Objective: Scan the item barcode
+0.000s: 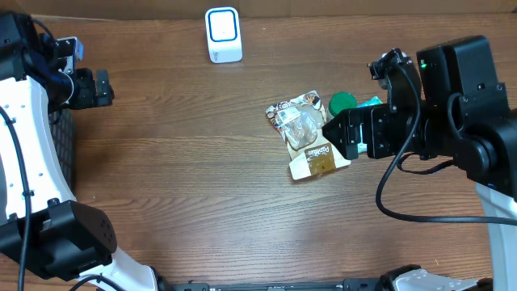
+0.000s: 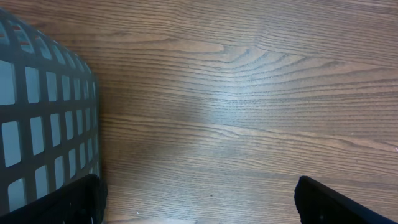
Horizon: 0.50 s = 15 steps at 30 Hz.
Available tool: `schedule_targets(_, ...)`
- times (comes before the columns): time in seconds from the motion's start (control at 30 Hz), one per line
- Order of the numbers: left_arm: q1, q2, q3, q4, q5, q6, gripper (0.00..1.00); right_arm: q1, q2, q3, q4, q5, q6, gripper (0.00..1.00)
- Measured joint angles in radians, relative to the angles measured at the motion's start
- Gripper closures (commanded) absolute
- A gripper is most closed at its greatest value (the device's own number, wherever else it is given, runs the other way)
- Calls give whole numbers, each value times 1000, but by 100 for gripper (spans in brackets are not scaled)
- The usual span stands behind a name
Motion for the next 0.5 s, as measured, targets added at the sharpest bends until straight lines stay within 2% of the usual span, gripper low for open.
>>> schedule_targets(0.1,0,0,0,0,0,0,0,0,-6,-5,66,66,-1,0)
schedule_targets(0.2,0,0,0,-1,0,0,0,0,-53,-73,217,126,-22,0)
schedule_targets(0.33,0,0,0,-1,0,0,0,-4,-191,-261,431,166,-78,0)
schedule_targets(0.5,0,0,0,0,-1,0,0,-98,-463,-659,840,176,-113,0)
